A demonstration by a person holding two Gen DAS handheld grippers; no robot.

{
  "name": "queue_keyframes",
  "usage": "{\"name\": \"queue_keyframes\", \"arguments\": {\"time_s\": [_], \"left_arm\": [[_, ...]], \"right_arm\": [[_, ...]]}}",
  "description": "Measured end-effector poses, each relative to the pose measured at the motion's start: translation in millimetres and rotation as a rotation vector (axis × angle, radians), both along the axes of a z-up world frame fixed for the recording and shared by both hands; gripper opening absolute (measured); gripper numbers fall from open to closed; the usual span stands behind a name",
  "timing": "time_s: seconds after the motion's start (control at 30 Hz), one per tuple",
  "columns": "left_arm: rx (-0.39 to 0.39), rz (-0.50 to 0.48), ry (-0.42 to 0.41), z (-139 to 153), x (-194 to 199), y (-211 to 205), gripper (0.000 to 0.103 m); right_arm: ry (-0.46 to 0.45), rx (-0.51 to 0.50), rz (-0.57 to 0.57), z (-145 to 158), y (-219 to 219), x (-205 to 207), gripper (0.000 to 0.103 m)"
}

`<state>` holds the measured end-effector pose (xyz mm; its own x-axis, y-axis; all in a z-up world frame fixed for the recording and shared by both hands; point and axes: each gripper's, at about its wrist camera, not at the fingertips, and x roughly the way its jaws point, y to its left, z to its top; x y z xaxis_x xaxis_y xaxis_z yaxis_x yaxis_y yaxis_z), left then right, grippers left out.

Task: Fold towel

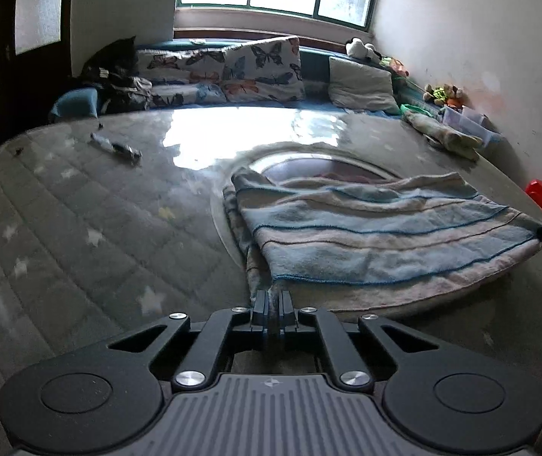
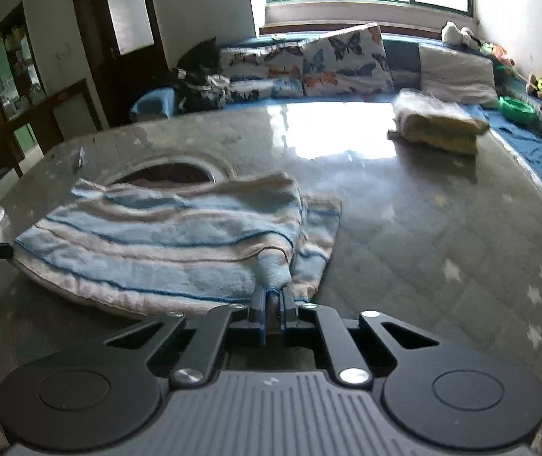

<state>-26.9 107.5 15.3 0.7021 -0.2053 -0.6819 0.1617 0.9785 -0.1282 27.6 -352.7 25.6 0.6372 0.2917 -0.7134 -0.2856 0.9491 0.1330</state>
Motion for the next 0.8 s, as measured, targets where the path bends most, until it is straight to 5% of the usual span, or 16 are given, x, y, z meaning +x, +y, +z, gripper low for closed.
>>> {"name": "queue_keyframes", "arguments": {"time_s": [0.2,0.53,0.8], "left_arm": [[0.001,0.001,0.034,-7,1,0,0.011],[0.053,0.000,-0.056,27,18,3,0.014],[0.041,-0.067,-0.037,17,66,-27,0.014]], "right_arm": [[0.071,0.022,-0.029,-19,-8,-5,0.010],[-0.018,0.010,-0.007,12,-6,2,0.015],[-0.013,0.023,0.066,-7,34,38,0.015]]}}
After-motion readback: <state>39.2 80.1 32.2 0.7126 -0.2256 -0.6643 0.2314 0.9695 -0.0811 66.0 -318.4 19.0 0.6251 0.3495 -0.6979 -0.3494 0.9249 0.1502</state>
